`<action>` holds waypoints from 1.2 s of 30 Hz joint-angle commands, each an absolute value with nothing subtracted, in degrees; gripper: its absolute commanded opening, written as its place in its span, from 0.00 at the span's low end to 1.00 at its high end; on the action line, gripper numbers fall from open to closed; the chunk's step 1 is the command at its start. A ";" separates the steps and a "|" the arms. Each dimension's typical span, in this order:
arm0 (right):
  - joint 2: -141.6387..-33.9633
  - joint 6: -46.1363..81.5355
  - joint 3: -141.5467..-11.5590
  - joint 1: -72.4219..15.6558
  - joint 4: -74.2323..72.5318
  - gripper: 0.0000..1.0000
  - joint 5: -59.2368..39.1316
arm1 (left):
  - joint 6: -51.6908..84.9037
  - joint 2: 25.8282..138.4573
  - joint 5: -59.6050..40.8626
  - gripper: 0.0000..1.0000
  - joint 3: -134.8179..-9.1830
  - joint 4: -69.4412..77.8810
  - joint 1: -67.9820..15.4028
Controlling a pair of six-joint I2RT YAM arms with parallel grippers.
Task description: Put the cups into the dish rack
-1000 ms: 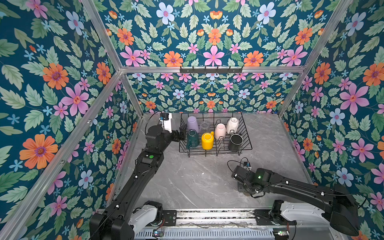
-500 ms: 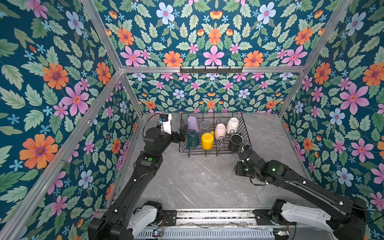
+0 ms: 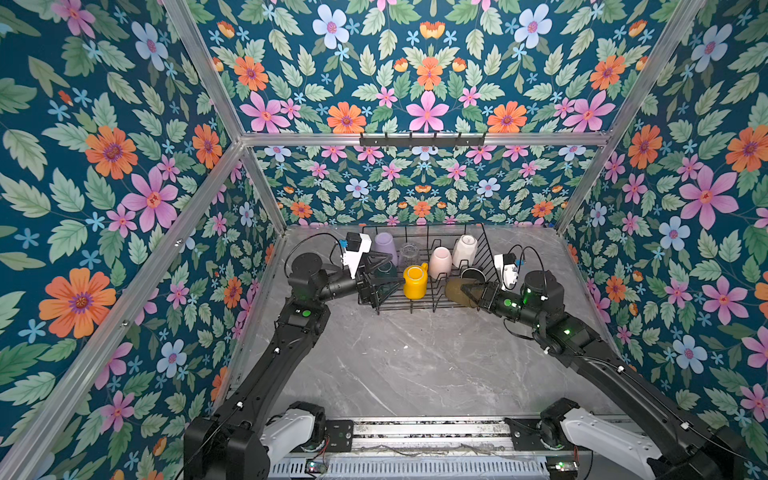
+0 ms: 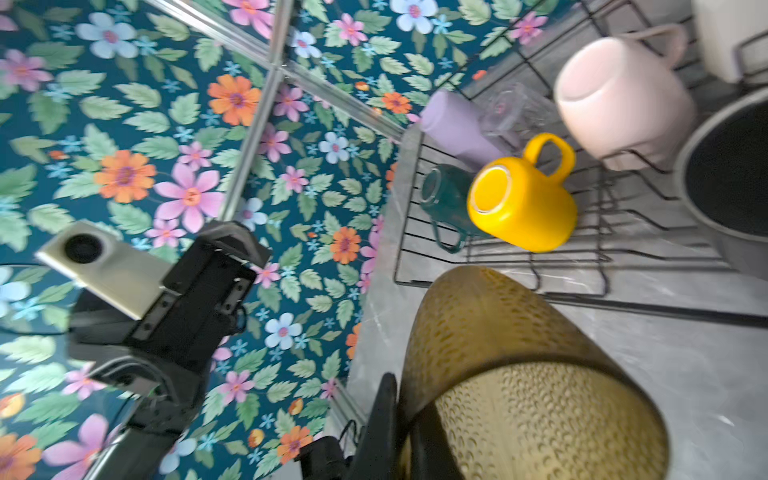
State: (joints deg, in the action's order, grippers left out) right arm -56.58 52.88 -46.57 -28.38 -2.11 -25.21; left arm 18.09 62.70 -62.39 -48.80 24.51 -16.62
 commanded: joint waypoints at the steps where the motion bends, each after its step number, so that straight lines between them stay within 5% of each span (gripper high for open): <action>1: -58.01 56.62 -47.36 -28.23 -14.45 0.00 -31.88 | 19.16 63.14 -67.42 1.00 -49.31 26.87 -16.70; 16: -64.97 63.53 -50.62 -28.37 -30.54 0.00 -42.90 | 19.53 65.01 -70.72 1.00 -49.99 26.33 -18.22; 36: -72.64 62.34 -58.97 -35.95 -33.46 0.00 -48.63 | 18.87 65.22 -71.56 1.00 -50.54 25.05 -18.73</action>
